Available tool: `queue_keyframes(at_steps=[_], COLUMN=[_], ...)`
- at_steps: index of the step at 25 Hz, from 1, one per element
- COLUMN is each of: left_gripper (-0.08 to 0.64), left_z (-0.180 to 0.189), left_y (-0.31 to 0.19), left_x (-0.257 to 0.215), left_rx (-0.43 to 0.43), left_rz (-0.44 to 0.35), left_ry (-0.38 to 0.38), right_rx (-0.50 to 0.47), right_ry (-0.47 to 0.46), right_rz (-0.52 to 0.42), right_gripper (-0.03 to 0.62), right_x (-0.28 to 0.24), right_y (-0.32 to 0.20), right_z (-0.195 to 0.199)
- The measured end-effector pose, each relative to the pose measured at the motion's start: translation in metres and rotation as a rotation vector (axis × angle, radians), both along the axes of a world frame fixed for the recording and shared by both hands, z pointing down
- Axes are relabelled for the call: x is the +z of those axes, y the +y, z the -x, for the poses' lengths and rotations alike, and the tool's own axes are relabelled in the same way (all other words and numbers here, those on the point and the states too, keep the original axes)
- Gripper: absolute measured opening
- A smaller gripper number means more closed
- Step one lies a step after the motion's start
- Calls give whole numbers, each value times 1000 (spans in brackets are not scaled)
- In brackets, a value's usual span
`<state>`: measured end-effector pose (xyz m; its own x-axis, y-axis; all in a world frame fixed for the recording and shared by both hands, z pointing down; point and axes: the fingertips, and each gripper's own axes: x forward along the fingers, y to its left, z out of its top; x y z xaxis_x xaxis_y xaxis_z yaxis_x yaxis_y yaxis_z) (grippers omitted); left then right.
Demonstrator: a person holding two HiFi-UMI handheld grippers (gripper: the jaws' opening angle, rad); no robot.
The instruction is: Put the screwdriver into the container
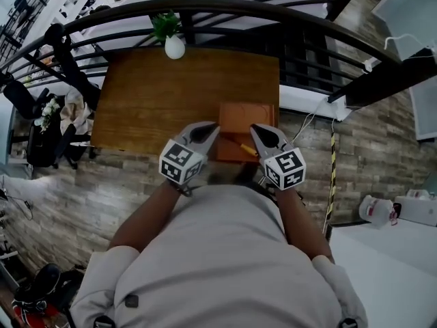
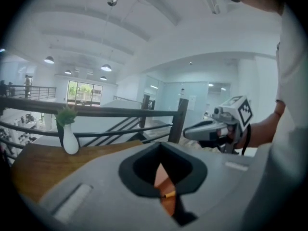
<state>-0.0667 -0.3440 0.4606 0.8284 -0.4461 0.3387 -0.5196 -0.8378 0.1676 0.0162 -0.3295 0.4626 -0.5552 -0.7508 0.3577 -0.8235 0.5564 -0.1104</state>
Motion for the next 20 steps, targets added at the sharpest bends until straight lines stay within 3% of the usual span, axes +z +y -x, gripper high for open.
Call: queue_keyframes(at_steps=[7, 12, 16, 20], left_gripper=[3, 3, 3, 3], left_z=[1, 4, 9, -10], left_y=[17, 34, 42, 67], left_x=[-17, -36, -37, -36], left_rx=[-5, -30, -95, -128], left_rz=[-26, -104, -80, -65], left_ry=[51, 78, 83, 82], right_rx=[32, 33, 6, -40], right_ry=[-1, 10, 16, 11], right_rz=[-36, -52, -59, -41], right_gripper=[8, 8, 8, 8], right_x=[-16, -21, -27, -26], right_y=[21, 34, 48, 75], right_z=[-14, -37, -48, -62])
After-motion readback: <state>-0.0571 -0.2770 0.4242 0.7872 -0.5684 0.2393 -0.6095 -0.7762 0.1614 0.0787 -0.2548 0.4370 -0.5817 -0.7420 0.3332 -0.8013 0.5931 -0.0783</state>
